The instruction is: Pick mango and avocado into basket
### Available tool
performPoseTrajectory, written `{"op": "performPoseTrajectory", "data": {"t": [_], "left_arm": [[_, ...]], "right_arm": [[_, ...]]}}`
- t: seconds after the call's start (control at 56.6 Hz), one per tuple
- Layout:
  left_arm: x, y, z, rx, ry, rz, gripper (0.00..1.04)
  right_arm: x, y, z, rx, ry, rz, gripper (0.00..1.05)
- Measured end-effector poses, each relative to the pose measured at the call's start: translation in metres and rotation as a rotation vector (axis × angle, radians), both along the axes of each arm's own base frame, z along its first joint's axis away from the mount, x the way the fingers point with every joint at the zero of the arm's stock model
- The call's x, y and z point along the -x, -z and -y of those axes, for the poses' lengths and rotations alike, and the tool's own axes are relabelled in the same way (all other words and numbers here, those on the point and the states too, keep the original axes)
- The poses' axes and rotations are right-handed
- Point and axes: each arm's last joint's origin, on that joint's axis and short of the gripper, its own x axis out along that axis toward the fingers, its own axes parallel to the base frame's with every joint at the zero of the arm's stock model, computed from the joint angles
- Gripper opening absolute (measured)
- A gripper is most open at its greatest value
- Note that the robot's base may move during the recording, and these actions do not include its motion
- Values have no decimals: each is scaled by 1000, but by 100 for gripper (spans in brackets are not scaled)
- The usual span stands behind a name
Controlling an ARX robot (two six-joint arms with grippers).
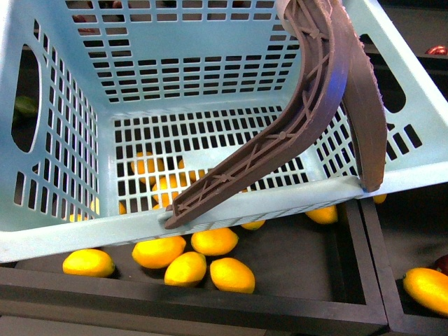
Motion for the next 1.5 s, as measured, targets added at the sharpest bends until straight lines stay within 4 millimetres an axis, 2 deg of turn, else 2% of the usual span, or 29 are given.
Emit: {"op": "performPoseTrajectory", "data": {"t": [0.406,1.095,1.502], "left_arm": [[0,0,0,0,1,0,6],[0,0,0,0,0,0,6],[0,0,0,0,0,0,6]], "right_arm": [[-10,36,3,-22,-48,-97,97],[-22,38,17,-15,-88,-99,97],[-19,38,22,-16,-86,-104,97]]}}
